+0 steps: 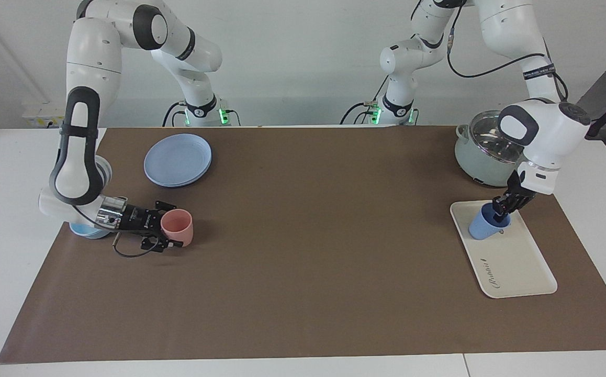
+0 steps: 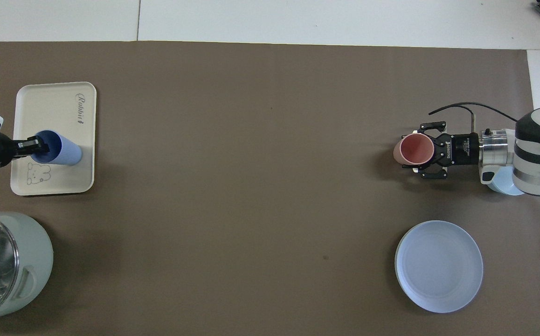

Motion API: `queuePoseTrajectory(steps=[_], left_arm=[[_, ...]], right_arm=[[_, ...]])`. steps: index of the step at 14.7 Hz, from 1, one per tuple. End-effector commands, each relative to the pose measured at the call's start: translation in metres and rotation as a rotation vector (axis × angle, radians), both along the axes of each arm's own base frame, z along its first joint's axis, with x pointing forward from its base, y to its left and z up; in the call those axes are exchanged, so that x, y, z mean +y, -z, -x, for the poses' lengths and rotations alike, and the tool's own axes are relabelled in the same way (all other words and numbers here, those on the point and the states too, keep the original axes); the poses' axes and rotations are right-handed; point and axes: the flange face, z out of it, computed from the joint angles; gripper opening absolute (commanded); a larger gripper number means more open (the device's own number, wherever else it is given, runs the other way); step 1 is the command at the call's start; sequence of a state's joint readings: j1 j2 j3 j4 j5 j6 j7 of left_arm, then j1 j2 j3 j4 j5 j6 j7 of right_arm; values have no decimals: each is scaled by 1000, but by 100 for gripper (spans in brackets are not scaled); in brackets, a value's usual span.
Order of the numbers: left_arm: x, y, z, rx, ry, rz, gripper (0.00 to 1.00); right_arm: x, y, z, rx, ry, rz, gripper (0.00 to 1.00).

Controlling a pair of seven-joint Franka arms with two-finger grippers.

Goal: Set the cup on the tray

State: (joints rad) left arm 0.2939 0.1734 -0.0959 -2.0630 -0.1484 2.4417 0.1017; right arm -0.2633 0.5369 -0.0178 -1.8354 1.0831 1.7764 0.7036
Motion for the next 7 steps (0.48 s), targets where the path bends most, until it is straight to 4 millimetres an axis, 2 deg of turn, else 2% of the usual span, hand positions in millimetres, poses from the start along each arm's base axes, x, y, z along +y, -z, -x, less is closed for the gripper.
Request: queuePoseTrajectory(steps=[1,2,3,5,7], left_arm=[[-10,-27,-11,-16,59,2,100],[-19,-41,-16,4,82,9,100],[-24,-57,-18,29,101,14,100],[-49,-92,-22,97,163,26,100],[-83,-119,-19,140,246,-22,100]], right_arm=[[0,2,7,-71,-13,-49,57],[-3,2,8,-80,-14,-49,66],[-4,3,9,-79,-12,-51,68],[-9,1,9,-81,-7,-44,70],[-13,-10,8,-97,-8,-22,94]])
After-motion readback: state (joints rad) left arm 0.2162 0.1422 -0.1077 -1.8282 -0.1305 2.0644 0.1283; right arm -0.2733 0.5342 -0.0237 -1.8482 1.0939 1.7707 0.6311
